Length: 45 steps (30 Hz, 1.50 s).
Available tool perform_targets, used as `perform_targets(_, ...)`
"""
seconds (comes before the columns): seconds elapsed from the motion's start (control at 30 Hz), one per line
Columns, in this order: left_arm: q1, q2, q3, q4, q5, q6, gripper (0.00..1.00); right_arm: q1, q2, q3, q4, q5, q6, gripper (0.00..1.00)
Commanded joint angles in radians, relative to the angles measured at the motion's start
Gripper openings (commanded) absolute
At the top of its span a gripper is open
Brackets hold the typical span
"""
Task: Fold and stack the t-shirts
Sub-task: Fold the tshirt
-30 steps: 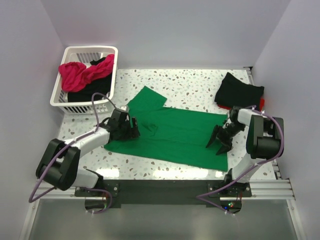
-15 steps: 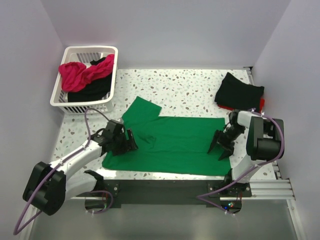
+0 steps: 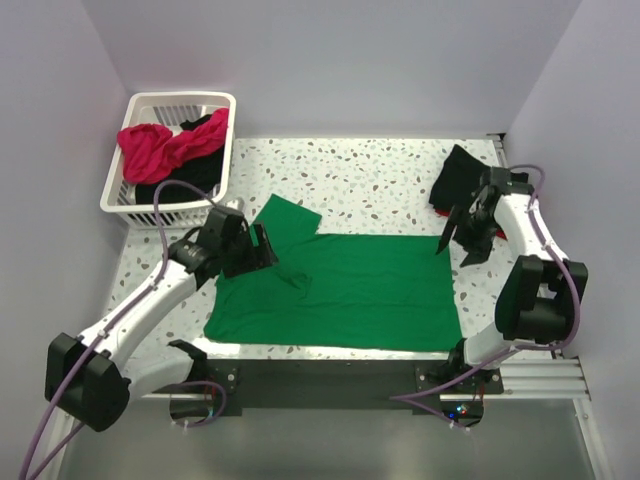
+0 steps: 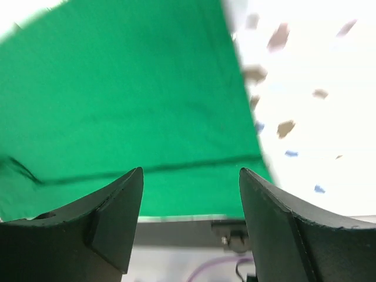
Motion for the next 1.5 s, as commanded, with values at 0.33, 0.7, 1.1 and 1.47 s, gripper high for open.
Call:
perform_targets(0.33, -0.002, 0.15, 0.258, 0.122, -0.088, 0.097, 0.81, -0.018, 0.13, 0.099, 0.381, 0.118, 0.081, 0.46)
perform_targets(0.7, -0.004, 0.204, 0.287, 0.171, -0.077, 0.126, 0.82, -0.017, 0.254, 0.112, 0.465, 0.119, 0.077, 0.44)
perform_targets(1.1, -0.002, 0.272, 0.328, 0.183, -0.067, 0.144, 0.82, -0.015, 0.3, 0.068, 0.5, 0.144, 0.073, 0.42)
perform_targets(1.47, -0.001, 0.295, 0.336, 0.189, -0.067, 0.152, 0.83, -0.011, 0.331, 0.045, 0.52, 0.123, 0.088, 0.39)
